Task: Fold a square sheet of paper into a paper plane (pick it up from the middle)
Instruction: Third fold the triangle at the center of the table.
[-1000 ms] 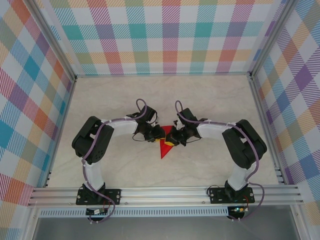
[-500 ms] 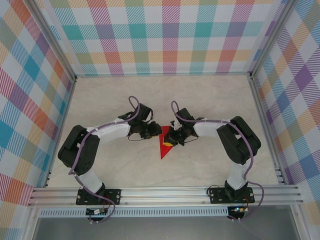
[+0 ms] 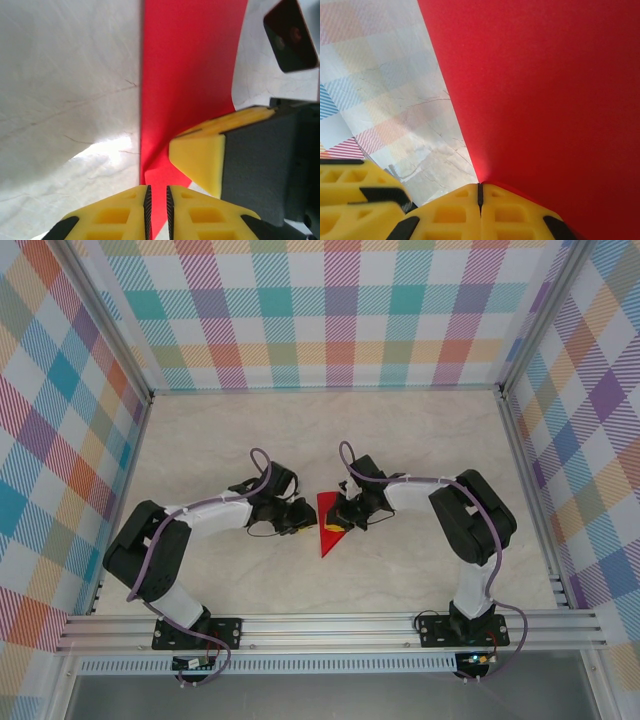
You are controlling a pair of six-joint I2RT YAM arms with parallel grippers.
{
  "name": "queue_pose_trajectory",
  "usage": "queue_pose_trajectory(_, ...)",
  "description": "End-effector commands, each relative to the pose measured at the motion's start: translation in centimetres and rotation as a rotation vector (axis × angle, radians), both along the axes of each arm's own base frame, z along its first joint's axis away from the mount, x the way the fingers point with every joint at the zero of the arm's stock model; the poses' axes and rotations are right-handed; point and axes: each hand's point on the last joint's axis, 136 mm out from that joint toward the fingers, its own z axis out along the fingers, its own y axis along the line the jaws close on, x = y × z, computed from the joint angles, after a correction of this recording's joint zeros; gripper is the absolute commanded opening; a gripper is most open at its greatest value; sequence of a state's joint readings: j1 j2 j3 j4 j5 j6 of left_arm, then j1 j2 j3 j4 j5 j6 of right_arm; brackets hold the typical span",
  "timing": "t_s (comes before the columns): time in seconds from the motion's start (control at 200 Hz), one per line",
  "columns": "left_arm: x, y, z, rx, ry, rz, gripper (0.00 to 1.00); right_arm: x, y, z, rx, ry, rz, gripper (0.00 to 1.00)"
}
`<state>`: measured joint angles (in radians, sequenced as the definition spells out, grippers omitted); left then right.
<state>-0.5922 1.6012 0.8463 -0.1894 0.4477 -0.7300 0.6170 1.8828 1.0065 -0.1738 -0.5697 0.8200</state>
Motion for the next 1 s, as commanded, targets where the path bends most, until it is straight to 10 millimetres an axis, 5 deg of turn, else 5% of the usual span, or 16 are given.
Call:
queue_pose_trajectory(0.0, -1.3, -1.2, 1.0, -0.069, 0.001, -0.05, 0.18, -0.3, 0.4, 0.0, 0.008, -0.002, 0.044, 0.03)
queue_pose_trajectory(0.995, -4.3, -3.1, -0.5, -0.079, 0.034, -0.114, 0.16, 0.1, 0.6, -0.9, -0.015, -0.004, 0.061, 0.03)
